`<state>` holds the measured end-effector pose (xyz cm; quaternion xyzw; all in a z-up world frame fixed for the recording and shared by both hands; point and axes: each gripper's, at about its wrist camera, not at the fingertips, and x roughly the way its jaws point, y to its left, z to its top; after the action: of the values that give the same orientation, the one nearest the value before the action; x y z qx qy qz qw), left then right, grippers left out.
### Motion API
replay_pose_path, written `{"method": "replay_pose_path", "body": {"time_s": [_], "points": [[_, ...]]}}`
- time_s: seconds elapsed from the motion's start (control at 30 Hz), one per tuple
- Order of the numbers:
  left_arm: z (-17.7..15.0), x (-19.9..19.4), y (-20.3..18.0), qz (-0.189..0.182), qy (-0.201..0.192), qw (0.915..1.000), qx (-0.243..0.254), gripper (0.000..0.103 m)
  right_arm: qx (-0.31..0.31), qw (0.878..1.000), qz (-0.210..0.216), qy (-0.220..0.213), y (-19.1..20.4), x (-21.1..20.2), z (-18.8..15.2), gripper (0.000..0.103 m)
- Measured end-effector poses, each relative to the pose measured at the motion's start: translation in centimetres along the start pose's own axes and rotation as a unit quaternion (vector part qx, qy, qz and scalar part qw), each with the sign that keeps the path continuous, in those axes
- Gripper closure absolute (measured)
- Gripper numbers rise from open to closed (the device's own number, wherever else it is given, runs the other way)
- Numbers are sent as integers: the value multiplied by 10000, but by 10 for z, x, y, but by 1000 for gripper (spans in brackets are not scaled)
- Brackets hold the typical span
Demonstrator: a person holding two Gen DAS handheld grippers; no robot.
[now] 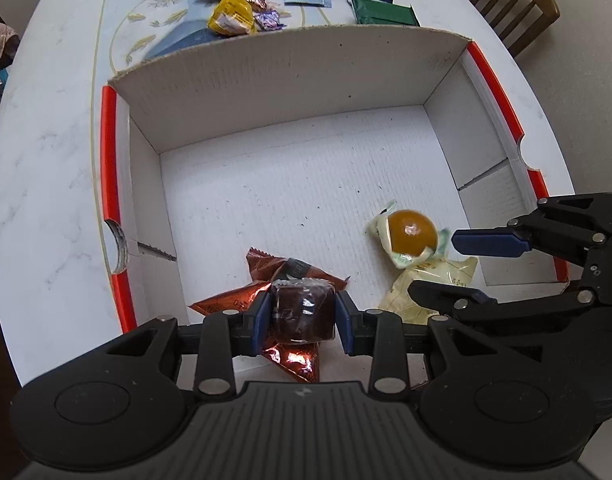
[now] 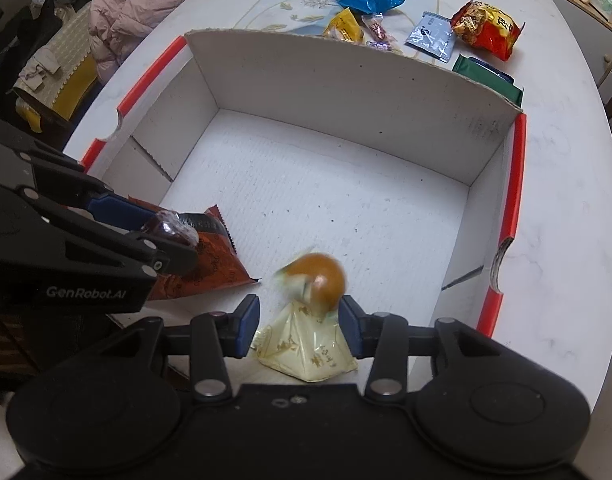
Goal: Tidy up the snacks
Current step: 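Open both tools to drop the jelly cube and egg snack in the box, then withdraw both tools from the box toward the remaining snacks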
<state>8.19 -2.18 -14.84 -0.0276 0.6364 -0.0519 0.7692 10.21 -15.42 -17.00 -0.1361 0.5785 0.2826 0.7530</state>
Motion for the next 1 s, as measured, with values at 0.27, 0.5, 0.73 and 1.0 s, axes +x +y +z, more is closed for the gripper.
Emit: {"method": "replay_pose_path", "body": {"time_s": [0.27,0.5,0.73,1.0], "points": [[-3,-17,0,1,-236,9997,58,64,-43,9996,77,-254,6,-21,2,52],[-4,-43,1,-29,-520,9986,73,59,-70,9985,76,-533,9,-46,5,44],[-4,-71,1,39,-834,9964,139,53,-92,9965,63,-830,14,-70,8,34],[0,-98,3,64,-1182,9928,172,40,-80,9932,83,-1155,15,-95,14,25]]}}
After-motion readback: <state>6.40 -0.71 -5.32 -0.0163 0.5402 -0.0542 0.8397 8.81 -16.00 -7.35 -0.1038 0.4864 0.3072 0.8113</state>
